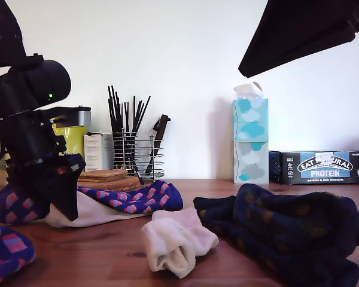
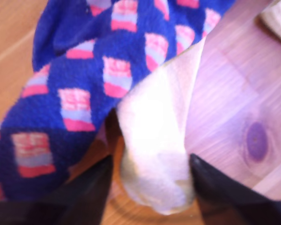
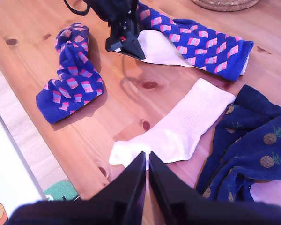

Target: Pair up the socks based on colour and pattern, by placing each sock on top of its pair

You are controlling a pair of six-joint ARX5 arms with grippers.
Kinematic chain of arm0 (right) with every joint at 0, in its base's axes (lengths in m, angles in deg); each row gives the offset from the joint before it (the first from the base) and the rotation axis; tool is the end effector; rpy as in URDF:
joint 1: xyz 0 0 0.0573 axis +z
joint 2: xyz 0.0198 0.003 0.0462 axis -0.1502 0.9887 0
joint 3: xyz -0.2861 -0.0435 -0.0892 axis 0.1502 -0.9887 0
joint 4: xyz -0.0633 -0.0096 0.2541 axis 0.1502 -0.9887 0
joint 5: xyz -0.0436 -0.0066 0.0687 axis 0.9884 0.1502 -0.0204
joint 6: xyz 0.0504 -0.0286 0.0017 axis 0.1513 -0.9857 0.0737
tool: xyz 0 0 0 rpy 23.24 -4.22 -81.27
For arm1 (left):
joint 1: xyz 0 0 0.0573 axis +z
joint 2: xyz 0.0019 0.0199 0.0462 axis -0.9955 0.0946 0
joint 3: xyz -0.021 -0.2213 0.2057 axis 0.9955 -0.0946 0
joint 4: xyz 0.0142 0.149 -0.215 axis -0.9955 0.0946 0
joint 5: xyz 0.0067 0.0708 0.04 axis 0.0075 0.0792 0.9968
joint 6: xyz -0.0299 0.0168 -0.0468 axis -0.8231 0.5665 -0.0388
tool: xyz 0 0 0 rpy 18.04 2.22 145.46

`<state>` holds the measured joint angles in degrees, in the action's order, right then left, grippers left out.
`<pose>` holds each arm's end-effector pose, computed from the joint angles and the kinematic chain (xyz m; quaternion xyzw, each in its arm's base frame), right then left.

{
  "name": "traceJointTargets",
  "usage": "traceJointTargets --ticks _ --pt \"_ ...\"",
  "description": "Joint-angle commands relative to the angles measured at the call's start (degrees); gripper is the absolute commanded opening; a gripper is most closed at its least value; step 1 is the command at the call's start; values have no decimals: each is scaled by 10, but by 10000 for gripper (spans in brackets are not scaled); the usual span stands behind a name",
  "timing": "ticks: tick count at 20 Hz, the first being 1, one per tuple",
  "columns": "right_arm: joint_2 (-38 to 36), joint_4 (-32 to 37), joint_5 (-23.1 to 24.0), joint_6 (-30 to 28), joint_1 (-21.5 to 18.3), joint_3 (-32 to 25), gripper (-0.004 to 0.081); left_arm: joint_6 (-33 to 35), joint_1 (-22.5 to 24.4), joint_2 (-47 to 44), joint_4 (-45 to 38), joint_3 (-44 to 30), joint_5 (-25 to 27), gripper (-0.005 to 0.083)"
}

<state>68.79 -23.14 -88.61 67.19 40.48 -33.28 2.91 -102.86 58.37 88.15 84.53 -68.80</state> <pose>0.1149 0.1354 0.2890 -0.1107 0.2929 0.4121 0.8557 0.3296 -0.1143 0.1789 0.1688 0.5124 -0.2686 0.7980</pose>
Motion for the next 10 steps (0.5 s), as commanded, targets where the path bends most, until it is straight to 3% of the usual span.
traceJointTargets --ticks 1,2,3,7,10 --pt "2 12 -2 -2 -2 -12 -13 -1 -3 14 -5 -9 -1 121" --pt "2 19 -2 -2 -2 -12 -13 -1 -3 14 -3 -9 -8 16" --pt "2 23 -2 -2 -2 -12 -13 -1 -3 14 2 -9 -13 -22" --pt "3 46 -2 -39 -2 -12 -13 0 -4 -8 101 26 -21 -20" --pt "11 94 -2 -72 -2 -12 -13 -12 -4 -47 198 77 -64 -20"
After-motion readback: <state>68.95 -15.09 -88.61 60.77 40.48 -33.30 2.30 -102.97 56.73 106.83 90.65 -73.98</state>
